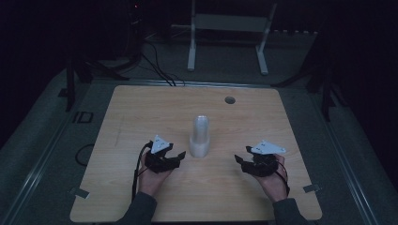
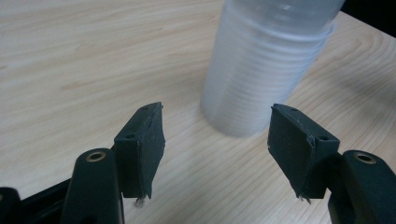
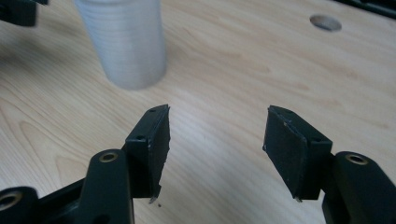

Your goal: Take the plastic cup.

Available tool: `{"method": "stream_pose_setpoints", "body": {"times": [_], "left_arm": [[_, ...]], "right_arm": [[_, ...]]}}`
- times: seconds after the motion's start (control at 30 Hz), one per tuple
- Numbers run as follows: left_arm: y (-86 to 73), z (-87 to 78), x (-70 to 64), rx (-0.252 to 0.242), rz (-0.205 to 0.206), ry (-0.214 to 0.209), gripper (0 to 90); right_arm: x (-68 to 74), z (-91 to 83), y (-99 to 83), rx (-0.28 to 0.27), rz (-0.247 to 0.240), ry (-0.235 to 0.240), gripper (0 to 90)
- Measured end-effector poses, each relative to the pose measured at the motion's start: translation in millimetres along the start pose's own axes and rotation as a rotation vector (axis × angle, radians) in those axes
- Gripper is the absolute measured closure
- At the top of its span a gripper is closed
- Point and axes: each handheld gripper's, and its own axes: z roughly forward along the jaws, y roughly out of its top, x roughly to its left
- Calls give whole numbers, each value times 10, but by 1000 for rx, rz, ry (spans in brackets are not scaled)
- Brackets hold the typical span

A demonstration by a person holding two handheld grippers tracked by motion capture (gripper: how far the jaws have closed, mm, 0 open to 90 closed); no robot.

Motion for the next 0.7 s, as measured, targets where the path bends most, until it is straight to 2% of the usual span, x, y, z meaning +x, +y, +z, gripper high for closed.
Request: {"method": "stream_pose_setpoints", "body": {"times": [0.13,0.17,0.4,0.7], "left_arm": [[55,24,-40,-6,14,-11,354],[87,37,-66,-10,20,-21,354],[182,86,-128,-12,45,-26,343],[244,161,-205,-27,66,-40,260]], "right_arm": [[21,-8,89,-11,-16,7,410],[25,-6,141,-21,-16,22,414],[65,-2,305,-49,-34,45,413],[109,46,452,-69,-45,70,398]]}}
